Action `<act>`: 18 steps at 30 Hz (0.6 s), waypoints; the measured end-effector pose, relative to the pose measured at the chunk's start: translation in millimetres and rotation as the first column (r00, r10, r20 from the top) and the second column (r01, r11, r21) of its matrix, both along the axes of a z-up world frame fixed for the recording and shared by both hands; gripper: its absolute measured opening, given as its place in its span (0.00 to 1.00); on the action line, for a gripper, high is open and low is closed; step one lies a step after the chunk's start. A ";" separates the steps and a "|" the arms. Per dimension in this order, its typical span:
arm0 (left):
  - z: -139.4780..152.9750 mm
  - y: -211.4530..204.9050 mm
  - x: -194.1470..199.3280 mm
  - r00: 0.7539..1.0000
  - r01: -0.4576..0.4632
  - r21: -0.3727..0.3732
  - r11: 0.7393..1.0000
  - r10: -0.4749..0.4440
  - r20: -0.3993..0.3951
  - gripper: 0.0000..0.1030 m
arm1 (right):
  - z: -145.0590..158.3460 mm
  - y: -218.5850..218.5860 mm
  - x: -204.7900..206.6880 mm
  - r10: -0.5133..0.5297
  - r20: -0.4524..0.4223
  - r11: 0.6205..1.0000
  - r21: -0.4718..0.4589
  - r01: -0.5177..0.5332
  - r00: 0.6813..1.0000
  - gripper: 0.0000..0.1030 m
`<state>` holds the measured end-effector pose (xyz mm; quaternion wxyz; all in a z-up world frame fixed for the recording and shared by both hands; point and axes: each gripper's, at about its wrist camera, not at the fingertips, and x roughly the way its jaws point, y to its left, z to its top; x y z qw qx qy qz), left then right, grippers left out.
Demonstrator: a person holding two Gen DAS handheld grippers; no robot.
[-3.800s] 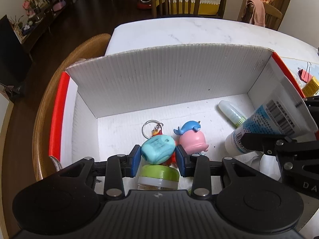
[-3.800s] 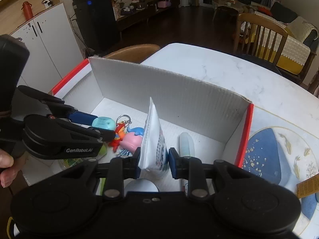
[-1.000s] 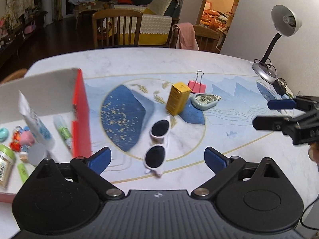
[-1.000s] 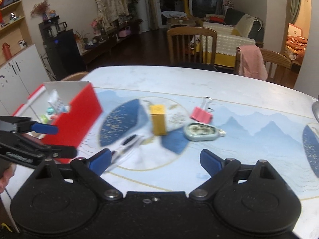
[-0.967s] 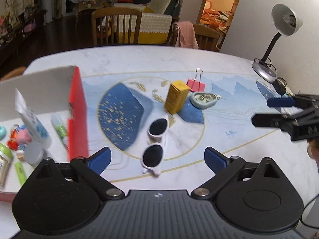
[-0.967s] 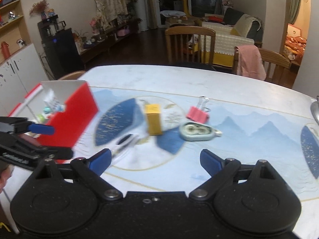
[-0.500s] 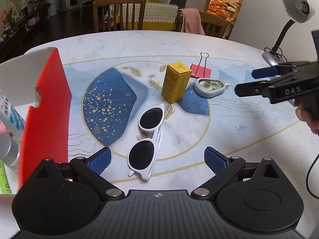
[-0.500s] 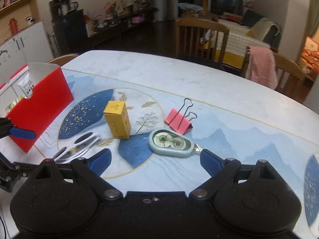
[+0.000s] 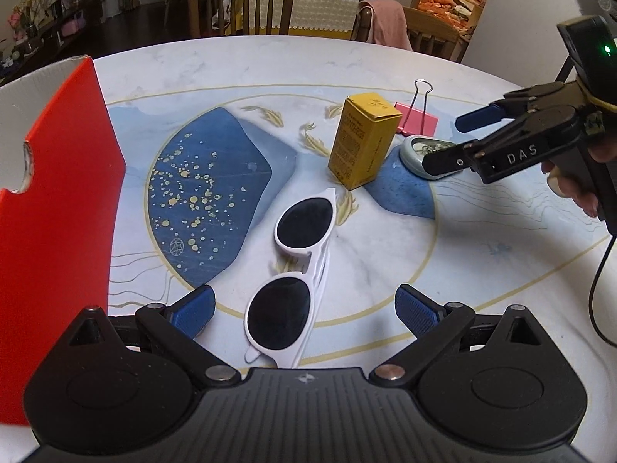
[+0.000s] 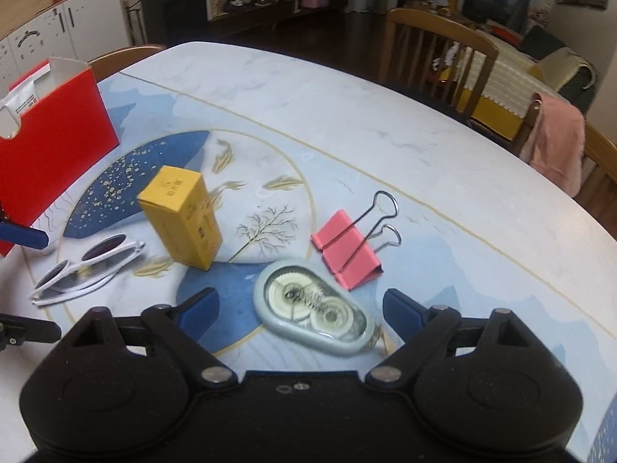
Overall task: Organize rigid objects
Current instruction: 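Withdraw both grippers from the box back over the table items, then grasp the white sunglasses with the left gripper while the right gripper grasps the tape roller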
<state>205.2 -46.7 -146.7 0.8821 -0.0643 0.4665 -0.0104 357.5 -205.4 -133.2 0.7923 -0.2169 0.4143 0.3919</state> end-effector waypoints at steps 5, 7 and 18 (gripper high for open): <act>-6.2 -0.2 5.5 1.000 0.008 0.004 1.000 -0.008 -0.010 0.97 | -7.4 5.9 11.1 0.057 -0.027 0.998 0.006 -0.057 0.998 0.89; -7.4 -0.4 6.8 1.000 0.006 0.010 1.000 -0.006 -0.010 0.97 | -10.0 7.0 15.0 0.076 -0.041 0.997 0.012 -0.076 0.996 0.89; -10.7 -2.8 10.2 1.000 0.021 0.054 0.998 -0.021 0.008 0.97 | -22.6 4.8 20.4 0.095 -0.078 0.996 0.004 -0.095 0.992 0.88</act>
